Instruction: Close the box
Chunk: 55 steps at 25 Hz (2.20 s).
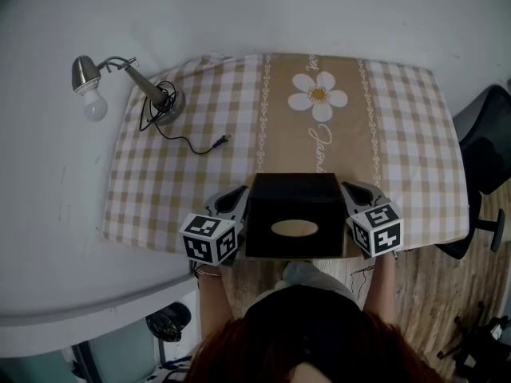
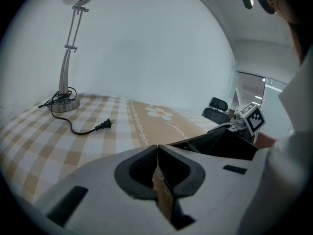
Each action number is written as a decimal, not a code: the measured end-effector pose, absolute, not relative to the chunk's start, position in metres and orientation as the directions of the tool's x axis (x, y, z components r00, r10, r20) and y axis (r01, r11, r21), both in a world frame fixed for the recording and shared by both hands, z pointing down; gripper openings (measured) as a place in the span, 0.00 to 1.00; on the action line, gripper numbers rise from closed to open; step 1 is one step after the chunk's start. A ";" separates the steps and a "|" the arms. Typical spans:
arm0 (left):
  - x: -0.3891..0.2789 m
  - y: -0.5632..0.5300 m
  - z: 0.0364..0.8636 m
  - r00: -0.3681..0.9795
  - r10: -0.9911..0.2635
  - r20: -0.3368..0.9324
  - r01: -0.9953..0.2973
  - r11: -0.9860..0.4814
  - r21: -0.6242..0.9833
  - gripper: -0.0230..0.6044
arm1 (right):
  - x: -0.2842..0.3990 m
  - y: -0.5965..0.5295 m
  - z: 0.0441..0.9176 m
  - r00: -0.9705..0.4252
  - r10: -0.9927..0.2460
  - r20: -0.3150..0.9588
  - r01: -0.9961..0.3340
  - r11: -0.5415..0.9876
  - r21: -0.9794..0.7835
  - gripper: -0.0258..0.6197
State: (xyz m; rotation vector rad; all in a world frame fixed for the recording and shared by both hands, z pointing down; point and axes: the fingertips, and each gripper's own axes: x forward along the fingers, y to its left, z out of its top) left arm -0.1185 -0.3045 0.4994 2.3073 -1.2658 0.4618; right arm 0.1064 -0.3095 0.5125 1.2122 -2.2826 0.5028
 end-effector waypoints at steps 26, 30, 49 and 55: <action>-0.112 -0.319 0.502 0.557 -0.664 0.498 -0.824 -0.516 0.233 0.08 | 0.100 -0.325 0.507 -0.516 -0.638 0.571 -0.821 0.559 -0.117 0.07; -0.112 -0.321 0.503 0.554 -0.664 0.503 -0.825 -0.519 0.224 0.08 | 0.100 -0.325 0.507 -0.514 -0.637 0.575 -0.817 0.567 -0.103 0.07; -0.118 -0.344 0.483 0.531 -0.732 0.427 -0.848 -0.456 0.272 0.08 | 0.104 -0.340 0.496 -0.513 -0.675 0.530 -0.827 0.554 -0.096 0.07; -0.119 -0.347 0.477 0.531 -0.742 0.409 -0.847 -0.453 0.276 0.08 | 0.105 -0.345 0.485 -0.513 -0.702 0.495 -0.835 0.541 -0.099 0.07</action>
